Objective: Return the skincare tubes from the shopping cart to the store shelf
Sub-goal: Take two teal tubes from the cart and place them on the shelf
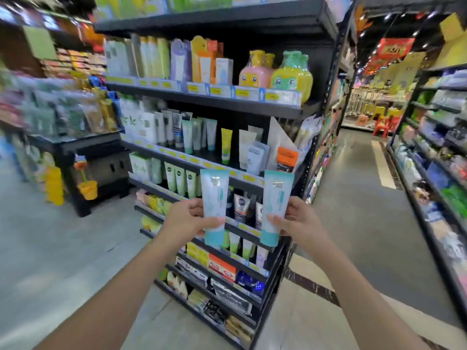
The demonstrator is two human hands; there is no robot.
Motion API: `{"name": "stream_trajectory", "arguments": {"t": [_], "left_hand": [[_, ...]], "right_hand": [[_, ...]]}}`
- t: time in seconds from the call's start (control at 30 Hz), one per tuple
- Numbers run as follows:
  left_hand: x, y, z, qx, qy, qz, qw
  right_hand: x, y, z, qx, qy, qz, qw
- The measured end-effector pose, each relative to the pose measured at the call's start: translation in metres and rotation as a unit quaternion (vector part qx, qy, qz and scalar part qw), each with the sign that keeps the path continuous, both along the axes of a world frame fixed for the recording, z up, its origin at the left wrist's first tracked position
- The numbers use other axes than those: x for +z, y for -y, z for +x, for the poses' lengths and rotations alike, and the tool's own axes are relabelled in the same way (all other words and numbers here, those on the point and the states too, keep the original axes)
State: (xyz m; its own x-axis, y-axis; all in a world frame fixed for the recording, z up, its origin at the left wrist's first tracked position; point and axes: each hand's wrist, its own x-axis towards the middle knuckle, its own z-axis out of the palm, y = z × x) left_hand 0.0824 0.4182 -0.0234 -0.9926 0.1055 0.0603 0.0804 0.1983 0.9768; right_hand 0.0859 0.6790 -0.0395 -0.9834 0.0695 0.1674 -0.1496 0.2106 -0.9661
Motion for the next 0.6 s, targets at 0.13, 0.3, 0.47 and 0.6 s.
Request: {"name": "stream_trajectory", "arguments": {"t": [0.13, 0.3, 0.47, 0.6], "left_hand": [[0.003, 0.054, -0.032, 0.053, -0.001, -0.002, 0.999], [0.016, 0.104, -0.086, 0.095, 0.001, -0.017, 0.995], [0.024, 0.135, -0.148, 0.107, -0.006, -0.024, 0.994], [0.025, 0.15, -0.189, 0.082, -0.007, -0.011, 0.997]], "right_hand": [[0.003, 0.052, -0.053, 0.052, -0.018, -0.002, 0.998], [0.006, 0.107, -0.131, 0.074, -0.026, -0.028, 0.997], [0.008, 0.142, -0.202, 0.069, -0.024, -0.047, 0.996], [0.009, 0.157, -0.241, 0.047, -0.025, -0.023, 0.998]]}}
